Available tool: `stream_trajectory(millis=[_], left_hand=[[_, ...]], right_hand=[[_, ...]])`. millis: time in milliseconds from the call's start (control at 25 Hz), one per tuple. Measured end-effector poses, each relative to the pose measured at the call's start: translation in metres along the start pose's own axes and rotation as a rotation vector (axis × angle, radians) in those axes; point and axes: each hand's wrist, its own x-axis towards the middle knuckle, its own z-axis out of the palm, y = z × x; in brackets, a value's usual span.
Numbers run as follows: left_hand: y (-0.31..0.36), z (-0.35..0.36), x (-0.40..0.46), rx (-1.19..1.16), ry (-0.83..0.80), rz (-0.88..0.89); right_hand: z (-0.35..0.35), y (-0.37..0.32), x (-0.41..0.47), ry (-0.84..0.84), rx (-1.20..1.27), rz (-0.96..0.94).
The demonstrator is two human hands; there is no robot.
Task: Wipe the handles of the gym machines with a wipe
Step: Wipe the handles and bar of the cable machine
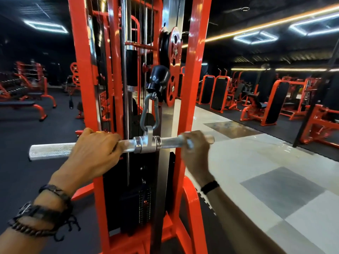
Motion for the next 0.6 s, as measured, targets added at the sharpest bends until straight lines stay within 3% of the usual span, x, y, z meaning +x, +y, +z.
stream_trajectory(millis=[120,240,320,480,600], left_hand=[[-0.006,-0.003,0.004,0.032,-0.003,0.019],[-0.008,-0.001,0.0,-0.005,0.021,0.03],[-0.004,0.003,-0.003,0.015,0.066,0.058],[0.001,0.007,-0.006,-0.003,0.133,0.092],[0.005,0.01,-0.006,-0.016,0.143,0.08]], right_hand=[[0.016,-0.04,-0.02,-0.125,0.09,-0.121],[-0.004,-0.007,-0.009,-0.129,0.038,-0.175],[-0.024,0.031,0.005,-0.032,-0.076,-0.121],[-0.049,0.073,0.033,0.146,-0.17,0.254],[-0.023,0.033,0.017,0.144,-0.081,0.144]])
